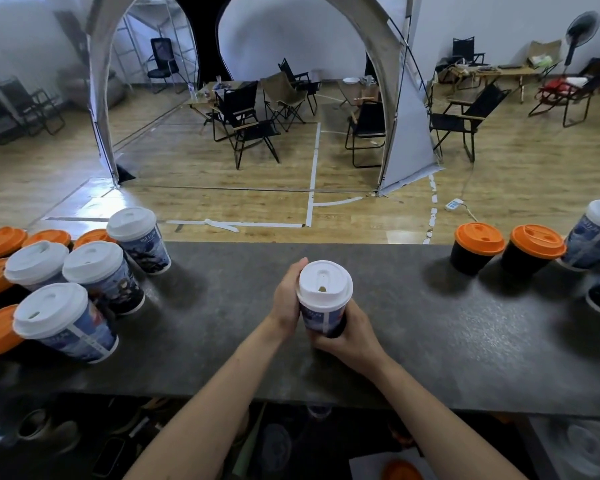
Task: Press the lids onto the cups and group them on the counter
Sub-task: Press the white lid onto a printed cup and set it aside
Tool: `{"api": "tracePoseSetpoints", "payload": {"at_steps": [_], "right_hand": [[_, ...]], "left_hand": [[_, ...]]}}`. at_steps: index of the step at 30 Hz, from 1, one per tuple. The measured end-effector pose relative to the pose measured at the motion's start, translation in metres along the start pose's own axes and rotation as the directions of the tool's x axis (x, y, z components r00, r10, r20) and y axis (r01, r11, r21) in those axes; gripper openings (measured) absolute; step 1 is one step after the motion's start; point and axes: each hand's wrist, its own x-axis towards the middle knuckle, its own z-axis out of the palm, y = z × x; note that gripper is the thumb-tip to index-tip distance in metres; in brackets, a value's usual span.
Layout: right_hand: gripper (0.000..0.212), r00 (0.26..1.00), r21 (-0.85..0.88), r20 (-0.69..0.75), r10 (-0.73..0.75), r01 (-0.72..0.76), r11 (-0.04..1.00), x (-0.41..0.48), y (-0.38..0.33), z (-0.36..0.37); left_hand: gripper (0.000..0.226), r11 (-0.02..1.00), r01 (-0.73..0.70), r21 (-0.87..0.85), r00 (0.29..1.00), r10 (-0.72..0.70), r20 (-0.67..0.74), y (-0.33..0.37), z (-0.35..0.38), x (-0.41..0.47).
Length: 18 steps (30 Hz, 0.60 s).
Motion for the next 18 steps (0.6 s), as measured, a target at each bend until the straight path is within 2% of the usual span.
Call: {"api": "tracePoseSetpoints", "payload": {"at_steps": [2, 4, 7, 9, 12, 15, 18], "right_hand": [[0.075, 1.000, 0.011, 0.012, 0.005, -0.006, 1.000, 0.001, -0.001, 0.000], [0.078, 0.999, 0.041, 0.008, 0.038, -0.038, 0.998, 0.002, -0.003, -0.001], [0.067, 0.993, 0.102, 0.009, 0.120, -0.120, 0.988, 0.002, -0.012, -0.008], [0.053, 0.981, 0.195, 0.013, 0.196, -0.195, 0.961, 0.002, -0.029, -0.013], [0.037, 0.956, 0.430, 0.094, 0.277, -0.290, 0.855, 0.008, -0.074, -0.024], [0.047, 0.932, 0.595, 0.272, 0.238, -0.357, 0.720, 0.011, -0.136, -0.039], [0.066, 0.917, 0.743, 0.382, 0.113, -0.377, 0.553, 0.006, -0.189, -0.053]], "left_hand": [[0.038, 0.997, -0.081, -0.011, 0.992, 0.080, -0.097, -0.010, 0.003, 0.001], [0.039, 0.995, -0.100, -0.006, 0.985, 0.098, -0.144, -0.013, 0.007, 0.001], [0.041, 0.998, 0.001, -0.059, 0.975, -0.015, -0.222, 0.007, 0.014, 0.003], [0.050, 0.995, 0.084, -0.055, 0.985, -0.091, -0.144, 0.025, 0.011, 0.006], [0.067, 0.999, 0.036, 0.030, 0.999, -0.036, 0.004, 0.055, 0.003, 0.004], [0.065, 0.998, -0.067, -0.013, 0.974, 0.069, 0.215, 0.093, 0.005, -0.008], [0.070, 0.979, -0.191, -0.066, 0.924, 0.202, 0.326, 0.137, 0.015, -0.026]]}}
